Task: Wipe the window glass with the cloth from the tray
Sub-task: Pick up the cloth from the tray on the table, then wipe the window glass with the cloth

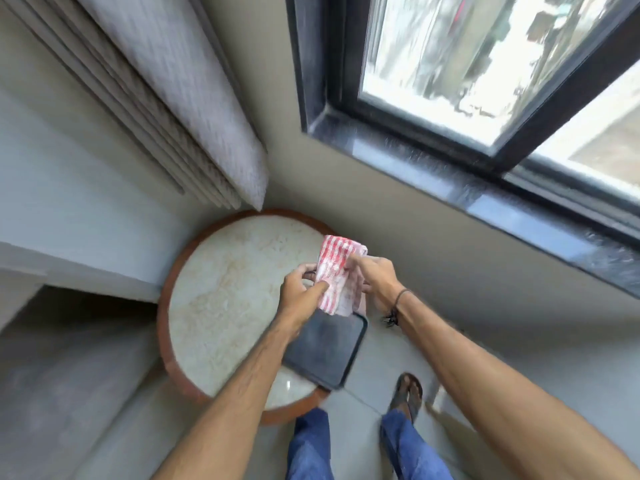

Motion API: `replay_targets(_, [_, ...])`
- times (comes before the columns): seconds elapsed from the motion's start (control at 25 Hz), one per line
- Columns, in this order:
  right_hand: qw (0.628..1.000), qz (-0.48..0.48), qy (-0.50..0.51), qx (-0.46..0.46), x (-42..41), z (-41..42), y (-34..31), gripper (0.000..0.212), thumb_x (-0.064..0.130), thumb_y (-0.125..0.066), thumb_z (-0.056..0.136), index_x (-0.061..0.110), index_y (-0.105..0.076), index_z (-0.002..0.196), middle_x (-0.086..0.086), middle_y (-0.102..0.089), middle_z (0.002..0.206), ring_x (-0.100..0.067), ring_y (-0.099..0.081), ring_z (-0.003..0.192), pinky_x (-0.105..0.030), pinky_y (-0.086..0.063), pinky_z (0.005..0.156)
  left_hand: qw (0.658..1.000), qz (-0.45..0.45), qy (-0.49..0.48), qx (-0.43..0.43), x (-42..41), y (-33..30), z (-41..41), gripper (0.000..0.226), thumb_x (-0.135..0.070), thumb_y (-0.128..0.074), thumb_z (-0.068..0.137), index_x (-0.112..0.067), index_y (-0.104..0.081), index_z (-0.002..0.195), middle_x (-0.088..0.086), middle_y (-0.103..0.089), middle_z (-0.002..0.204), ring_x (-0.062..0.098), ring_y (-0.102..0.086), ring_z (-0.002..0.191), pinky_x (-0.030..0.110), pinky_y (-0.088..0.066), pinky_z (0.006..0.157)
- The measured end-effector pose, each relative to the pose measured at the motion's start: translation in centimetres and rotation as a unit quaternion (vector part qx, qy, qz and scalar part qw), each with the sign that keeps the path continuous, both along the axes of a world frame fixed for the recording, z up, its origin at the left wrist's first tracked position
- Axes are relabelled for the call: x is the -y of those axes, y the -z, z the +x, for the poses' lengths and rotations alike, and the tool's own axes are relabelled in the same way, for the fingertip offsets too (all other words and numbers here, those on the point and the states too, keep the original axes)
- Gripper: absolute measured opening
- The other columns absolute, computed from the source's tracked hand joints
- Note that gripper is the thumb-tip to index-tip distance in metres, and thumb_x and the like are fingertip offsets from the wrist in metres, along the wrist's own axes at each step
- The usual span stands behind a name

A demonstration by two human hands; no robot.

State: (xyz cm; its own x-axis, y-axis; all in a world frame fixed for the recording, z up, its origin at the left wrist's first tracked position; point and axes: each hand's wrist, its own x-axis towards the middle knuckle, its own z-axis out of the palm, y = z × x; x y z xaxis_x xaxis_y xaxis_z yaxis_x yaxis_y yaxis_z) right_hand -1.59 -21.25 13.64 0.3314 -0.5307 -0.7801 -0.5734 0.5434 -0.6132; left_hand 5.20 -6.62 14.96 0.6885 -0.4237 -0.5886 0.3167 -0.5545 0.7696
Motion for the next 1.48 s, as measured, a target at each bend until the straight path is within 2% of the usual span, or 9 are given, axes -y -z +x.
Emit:
replay_targets(0.2, [0.962,-0.133,-0.012,0.237,7.9,4.6,-23.6,0.006,0.013,-0.079,0.087,0.012,-0.074,0.088,-0.008,-0.078,0.088,-0.019,-0.073,0.071,-0.03,-0.06,0.063,0.969,-0.173,0.05,0.166,8.6,-21.3,6.8,0.025,-0.012,-0.072,0.086,-0.009,-0.075,0.111,0.009,-0.077,0.101,0.015,-0.069,0.092,0.026,-0.06,0.082])
replay_targets(0.36, [0.854,-0.357,0.018,0.377,12.0,4.7,-40.7,0.013,0.01,-0.078,0.09,0.022,-0.075,0.09,-0.008,-0.079,0.088,-0.019,-0.074,0.08,-0.031,-0.065,0.067,0.907,-0.295,0.113,0.278,14.8,-37.4,10.2,0.012,-0.019,-0.073,0.091,-0.016,-0.074,0.103,0.01,-0.076,0.095,0.02,-0.069,0.085,0.04,-0.058,0.081])
replay_targets(0.52, [0.626,-0.709,0.125,0.3,16.7,3.4,-53.9,0.005,0.021,-0.078,0.088,0.023,-0.073,0.086,-0.007,-0.072,0.081,-0.014,-0.063,0.064,-0.021,-0.052,0.057,0.809,-0.32,0.095,0.485,19.7,-51.1,13.9,0.021,-0.022,-0.064,0.098,-0.011,-0.074,0.113,0.007,-0.075,0.111,0.016,-0.069,0.094,0.017,-0.055,0.076])
replay_targets(0.6, [0.488,-0.818,0.18,0.247,18.6,3.1,-58.9,0.014,0.019,-0.079,0.089,0.013,-0.077,0.1,-0.003,-0.065,0.088,-0.01,-0.054,0.068,-0.011,-0.043,0.062,0.732,-0.324,0.08,0.594,21.3,-56.3,15.3,0.027,-0.017,-0.057,0.101,-0.007,-0.07,0.121,0.01,-0.068,0.126,0.019,-0.064,0.11,0.032,-0.056,0.094])
replay_targets(0.72, [0.369,-0.908,0.152,0.128,21.2,4.0,-62.4,0.028,0.013,-0.077,0.092,0.01,-0.074,0.12,-0.008,-0.062,0.103,-0.021,-0.057,0.091,-0.031,-0.059,0.072,0.591,-0.222,0.043,0.774,23.3,-61.9,18.5,0.043,-0.016,-0.047,0.103,-0.005,-0.059,0.143,0.012,-0.056,0.153,0.027,-0.052,0.143,0.048,-0.039,0.122])
replay_targets(0.88, [0.329,-0.938,0.106,0.032,24.3,6.3,-61.6,0.058,-0.004,-0.078,0.082,0.007,-0.062,0.136,-0.009,-0.054,0.122,-0.027,-0.052,0.105,-0.043,-0.065,0.07,0.462,-0.064,0.047,0.883,26.0,-63.7,23.5,0.069,-0.036,-0.028,0.109,-0.003,-0.013,0.167,0.014,-0.009,0.178,0.028,-0.014,0.166,0.049,-0.02,0.135])
replay_targets(1.16, [0.163,-0.973,-0.166,-0.004,23.2,10.4,-59.0,0.042,0.001,-0.061,0.086,0.005,-0.067,0.127,-0.012,-0.068,0.115,-0.022,-0.048,0.102,-0.037,-0.063,0.081,0.442,-0.03,0.012,0.897,28.2,-63.0,24.0,0.073,-0.039,-0.023,0.11,0.003,0.0,0.166,0.021,0.001,0.177,0.034,-0.004,0.165,0.052,-0.023,0.133])
replay_targets(1.36, [0.275,-0.958,0.042,0.076,24.4,9.5,-65.4,0.046,-0.003,-0.08,0.084,0.007,-0.07,0.128,-0.019,-0.066,0.112,-0.025,-0.049,0.099,-0.038,-0.063,0.074,0.439,-0.026,0.007,0.898,28.7,-62.6,24.5,0.074,-0.04,-0.017,0.111,0.002,0.009,0.165,0.021,0.01,0.177,0.034,0.003,0.166,0.052,-0.017,0.134])
replay_targets(1.48, [0.21,-0.973,-0.088,0.023,23.7,11.5,-61.8,0.051,-0.007,-0.074,0.083,0.004,-0.065,0.132,-0.013,-0.061,0.119,-0.023,-0.047,0.102,-0.039,-0.064,0.079,0.442,-0.026,0.008,0.896,28.7,-62.7,24.7,0.074,-0.042,-0.014,0.11,0.002,0.012,0.165,0.021,0.012,0.177,0.034,0.005,0.166,0.052,-0.015,0.134])
